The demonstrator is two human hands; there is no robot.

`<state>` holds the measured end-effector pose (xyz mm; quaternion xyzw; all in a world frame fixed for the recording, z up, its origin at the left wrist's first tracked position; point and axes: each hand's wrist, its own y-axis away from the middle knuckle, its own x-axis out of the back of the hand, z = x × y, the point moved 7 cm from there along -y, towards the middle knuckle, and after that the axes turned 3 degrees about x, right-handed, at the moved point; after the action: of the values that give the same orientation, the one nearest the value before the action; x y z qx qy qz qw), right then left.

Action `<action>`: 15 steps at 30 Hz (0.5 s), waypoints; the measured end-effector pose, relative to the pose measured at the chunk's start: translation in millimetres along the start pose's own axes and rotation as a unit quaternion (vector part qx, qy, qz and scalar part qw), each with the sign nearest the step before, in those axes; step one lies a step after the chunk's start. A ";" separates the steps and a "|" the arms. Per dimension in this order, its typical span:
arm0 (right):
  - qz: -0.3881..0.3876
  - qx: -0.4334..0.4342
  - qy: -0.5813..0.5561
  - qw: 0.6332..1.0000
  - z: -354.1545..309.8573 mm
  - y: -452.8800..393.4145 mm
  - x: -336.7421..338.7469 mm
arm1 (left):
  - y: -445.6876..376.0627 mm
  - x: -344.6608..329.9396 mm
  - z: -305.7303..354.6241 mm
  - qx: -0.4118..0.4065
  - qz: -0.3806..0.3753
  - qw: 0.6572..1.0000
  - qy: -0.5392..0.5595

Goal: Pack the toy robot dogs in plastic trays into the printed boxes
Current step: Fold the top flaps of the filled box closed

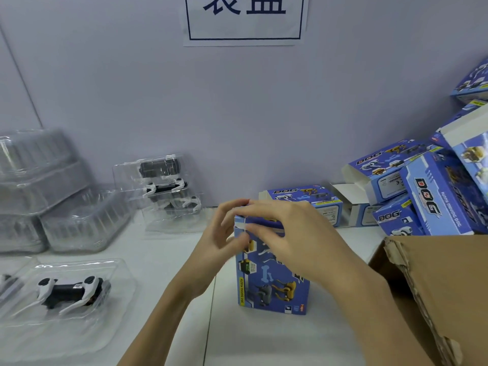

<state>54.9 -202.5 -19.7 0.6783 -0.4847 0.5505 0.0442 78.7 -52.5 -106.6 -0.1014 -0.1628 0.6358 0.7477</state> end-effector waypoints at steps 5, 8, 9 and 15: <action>0.024 -0.009 -0.025 0.999 5.9 -3.3 0.9 | -0.9 1.6 -0.2 0.012 0.004 1.000 -0.024; 0.026 -0.028 -0.034 0.999 8.4 -4.2 -0.9 | -0.2 2.5 2.9 0.008 0.013 1.000 -0.013; 0.025 -0.034 -0.037 0.998 8.8 -5.1 -1.1 | 0.0 2.5 2.9 0.008 0.013 1.000 -0.011; 0.030 -0.042 -0.031 0.998 7.3 -2.9 -1.7 | -0.2 3.0 1.3 0.010 -0.003 1.000 -0.022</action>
<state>62.2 -204.2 -22.5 0.6777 -0.5289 0.5093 0.0408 78.8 -49.6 -105.0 -0.0795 -0.1725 0.6372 0.7469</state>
